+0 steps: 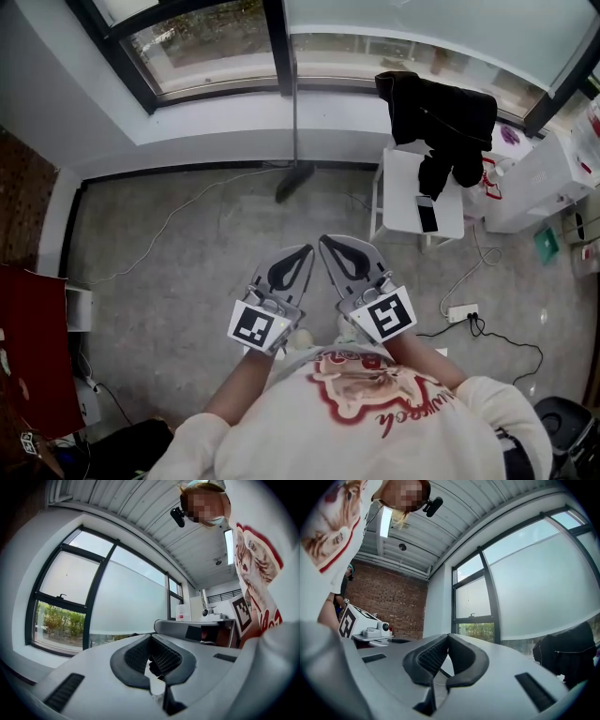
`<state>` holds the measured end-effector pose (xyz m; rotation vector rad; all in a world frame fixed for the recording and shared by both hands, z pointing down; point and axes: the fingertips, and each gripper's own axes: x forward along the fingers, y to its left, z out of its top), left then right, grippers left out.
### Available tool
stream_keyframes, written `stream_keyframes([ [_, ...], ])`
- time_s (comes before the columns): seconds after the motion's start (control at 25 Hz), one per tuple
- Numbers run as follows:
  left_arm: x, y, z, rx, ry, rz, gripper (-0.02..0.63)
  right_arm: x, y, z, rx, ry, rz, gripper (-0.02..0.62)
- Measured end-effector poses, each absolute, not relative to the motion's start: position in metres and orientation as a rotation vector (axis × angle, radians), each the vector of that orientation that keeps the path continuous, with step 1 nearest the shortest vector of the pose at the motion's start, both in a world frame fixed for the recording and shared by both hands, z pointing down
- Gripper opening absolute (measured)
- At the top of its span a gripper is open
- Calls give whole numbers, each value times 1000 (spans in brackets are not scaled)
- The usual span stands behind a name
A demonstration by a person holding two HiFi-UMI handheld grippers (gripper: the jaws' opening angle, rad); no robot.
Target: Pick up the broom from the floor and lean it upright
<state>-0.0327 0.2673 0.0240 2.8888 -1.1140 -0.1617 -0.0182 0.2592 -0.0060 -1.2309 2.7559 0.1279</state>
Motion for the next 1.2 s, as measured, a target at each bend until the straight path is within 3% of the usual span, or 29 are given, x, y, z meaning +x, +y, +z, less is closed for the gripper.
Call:
stream_keyframes([
  [1.2,-14,257,15,2904,-1157,-169,21,-3,241,-11,-1175,2768,164,25],
])
